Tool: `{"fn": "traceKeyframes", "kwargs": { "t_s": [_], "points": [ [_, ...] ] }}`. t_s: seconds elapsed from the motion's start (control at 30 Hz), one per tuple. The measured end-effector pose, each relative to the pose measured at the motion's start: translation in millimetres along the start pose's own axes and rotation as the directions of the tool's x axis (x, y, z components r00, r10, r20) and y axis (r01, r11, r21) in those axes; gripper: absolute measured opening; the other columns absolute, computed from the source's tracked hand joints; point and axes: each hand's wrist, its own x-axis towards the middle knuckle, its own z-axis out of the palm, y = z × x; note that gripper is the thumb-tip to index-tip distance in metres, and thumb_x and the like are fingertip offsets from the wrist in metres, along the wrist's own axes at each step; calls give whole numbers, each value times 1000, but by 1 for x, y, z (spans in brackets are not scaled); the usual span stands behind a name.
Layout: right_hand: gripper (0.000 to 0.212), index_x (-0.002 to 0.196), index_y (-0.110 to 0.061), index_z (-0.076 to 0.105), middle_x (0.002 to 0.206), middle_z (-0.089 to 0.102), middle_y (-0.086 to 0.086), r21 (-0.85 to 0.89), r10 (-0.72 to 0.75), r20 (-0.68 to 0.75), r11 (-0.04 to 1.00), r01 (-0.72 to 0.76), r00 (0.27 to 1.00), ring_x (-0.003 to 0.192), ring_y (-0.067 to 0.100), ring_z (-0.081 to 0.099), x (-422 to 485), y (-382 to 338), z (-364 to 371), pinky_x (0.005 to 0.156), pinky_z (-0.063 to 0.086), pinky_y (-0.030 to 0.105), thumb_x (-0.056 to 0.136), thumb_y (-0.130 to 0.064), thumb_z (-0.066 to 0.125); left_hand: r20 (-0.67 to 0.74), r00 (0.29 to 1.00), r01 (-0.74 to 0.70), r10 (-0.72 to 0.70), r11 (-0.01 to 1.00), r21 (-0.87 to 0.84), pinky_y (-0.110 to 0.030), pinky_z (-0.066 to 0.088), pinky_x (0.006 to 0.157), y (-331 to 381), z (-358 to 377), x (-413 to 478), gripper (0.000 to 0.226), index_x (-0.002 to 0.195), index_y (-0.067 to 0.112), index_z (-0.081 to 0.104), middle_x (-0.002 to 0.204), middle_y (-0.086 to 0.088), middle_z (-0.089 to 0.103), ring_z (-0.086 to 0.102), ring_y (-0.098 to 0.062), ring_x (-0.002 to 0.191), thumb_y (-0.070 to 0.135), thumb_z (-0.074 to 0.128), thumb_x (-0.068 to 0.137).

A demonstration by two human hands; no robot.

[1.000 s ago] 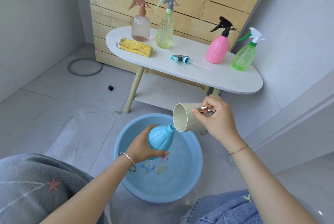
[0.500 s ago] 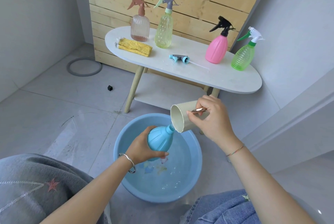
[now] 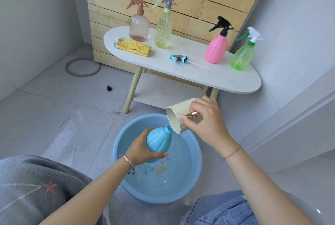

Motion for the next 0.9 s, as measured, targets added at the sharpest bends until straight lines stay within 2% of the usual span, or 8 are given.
{"fn": "traceKeyframes", "kwargs": {
  "t_s": [0.2, 0.3, 0.4, 0.5, 0.6, 0.67, 0.77, 0.9],
  "points": [
    [39, 63, -23, 34, 59, 32, -10, 27, 37, -21, 999, -36, 999, 63, 9, 25, -2, 5, 1, 63, 25, 26, 70, -17, 71, -13, 1000, 10, -11, 999, -40, -19, 46, 79, 1, 0, 0, 84, 122, 38, 40, 107, 24, 54, 56, -4, 99, 45, 91, 56],
    [38, 60, -20, 37, 56, 38, -8, 161, 199, -83, 970, -184, 977, 59, 9, 33, -4, 11, 3, 60, 29, 20, 74, -18, 72, -26, 1000, 4, -6, 997, -73, -20, 48, 79, 1, -1, 2, 83, 122, 37, 42, 108, 22, 56, 57, -4, 99, 44, 91, 56],
    [41, 58, -15, 40, 54, 44, -3, 411, 516, -78, 796, -444, 853, 54, 12, 44, -7, 26, 14, 55, 33, 21, 79, -18, 75, -47, 999, 20, -26, 992, -124, -22, 51, 80, -1, -3, 3, 88, 124, 35, 44, 111, 18, 58, 59, -3, 100, 52, 90, 51],
    [44, 55, -15, 39, 54, 42, -1, 474, 687, 1, 640, -605, 727, 54, 18, 42, -18, 49, 35, 55, 30, 27, 81, -23, 74, -92, 993, 51, -72, 977, -206, -24, 53, 80, -3, -5, 5, 98, 125, 36, 42, 115, 15, 58, 59, -5, 103, 62, 86, 42],
    [52, 53, -18, 29, 50, 30, -2, 299, 740, 142, 601, -741, 657, 47, 9, 27, -40, 68, 64, 49, 22, 26, 83, -28, 70, -138, 984, 72, -112, 960, -270, -15, 46, 75, -4, -7, 6, 94, 129, 35, 41, 117, 15, 56, 57, -3, 105, 47, 92, 51],
    [50, 52, -17, 31, 49, 30, -1, 99, 770, 243, 586, -805, 590, 48, 13, 34, -64, 82, 88, 49, 24, 26, 86, -29, 65, -173, 975, 84, -139, 952, -295, -13, 45, 73, -4, -8, 8, 87, 128, 32, 43, 114, 14, 57, 57, -3, 102, 38, 92, 56],
    [41, 56, -13, 43, 54, 41, 1, -145, 795, 364, 562, -814, 485, 66, 29, 49, -99, 90, 121, 60, 31, 33, 90, -34, 56, -197, 966, 96, -169, 938, -334, -9, 45, 64, -4, -11, 8, 77, 122, 29, 46, 109, 14, 59, 58, -1, 97, 29, 91, 60],
    [46, 56, -21, 29, 60, 38, -5, -261, 729, 419, 668, -697, 541, 74, 24, 43, -130, 80, 145, 70, 26, 32, 94, -34, 52, -221, 959, 94, -176, 937, -337, -9, 49, 61, -7, -15, 9, 73, 120, 25, 48, 106, 12, 60, 59, -2, 96, 26, 91, 60]
  ]
}}
